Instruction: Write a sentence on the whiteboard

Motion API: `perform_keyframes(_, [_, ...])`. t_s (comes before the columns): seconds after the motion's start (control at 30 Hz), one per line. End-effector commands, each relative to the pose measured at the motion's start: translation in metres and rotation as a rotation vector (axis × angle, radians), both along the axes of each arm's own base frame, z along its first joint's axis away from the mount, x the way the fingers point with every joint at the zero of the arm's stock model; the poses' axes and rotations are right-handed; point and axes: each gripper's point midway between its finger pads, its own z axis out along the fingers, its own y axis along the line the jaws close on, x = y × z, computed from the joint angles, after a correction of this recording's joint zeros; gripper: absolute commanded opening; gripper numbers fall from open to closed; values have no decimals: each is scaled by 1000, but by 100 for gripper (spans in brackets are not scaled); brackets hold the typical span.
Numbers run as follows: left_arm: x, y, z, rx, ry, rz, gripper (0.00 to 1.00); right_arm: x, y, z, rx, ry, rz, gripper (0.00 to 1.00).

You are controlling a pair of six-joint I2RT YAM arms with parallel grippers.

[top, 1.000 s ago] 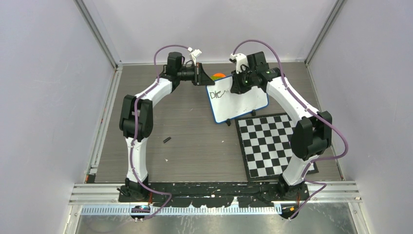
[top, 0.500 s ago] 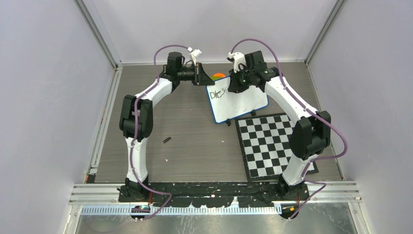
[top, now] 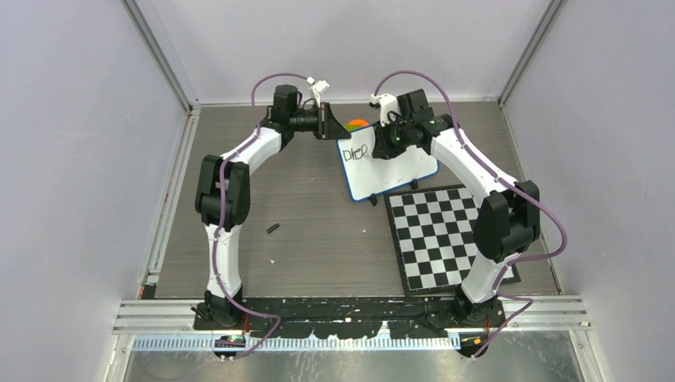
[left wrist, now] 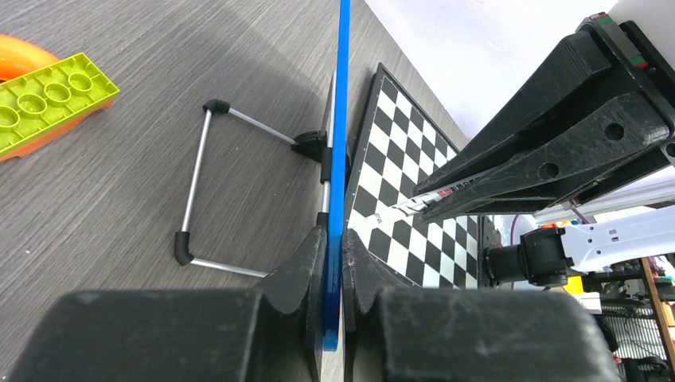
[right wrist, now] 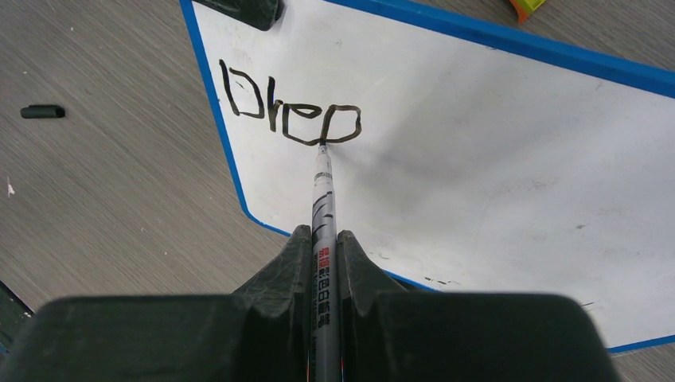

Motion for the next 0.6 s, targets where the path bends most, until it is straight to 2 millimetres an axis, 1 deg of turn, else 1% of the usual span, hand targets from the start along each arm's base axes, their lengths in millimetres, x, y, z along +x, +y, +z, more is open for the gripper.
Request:
perform_keyframes(0.0, [-13,-7,4,12,22,-19,0,10,-10,19,-14,-86,-24,0])
perform_keyframes(0.2, [-12,-7,4,12,24,-19,0,23,-13,36,2,-126,-47,0])
perform_keyframes(0.33, [-12,-7,4,10,21,-20,0,30,-13,44,7,-144,-58,0])
perform_keyframes(0.47, [-12,-7,4,11,22,-20,0,32,-11,46,17,-143,-57,0])
perform_keyframes(0.57, [-12,-7,3,11,22,-20,0,30,-9,43,28,-125,-53,0])
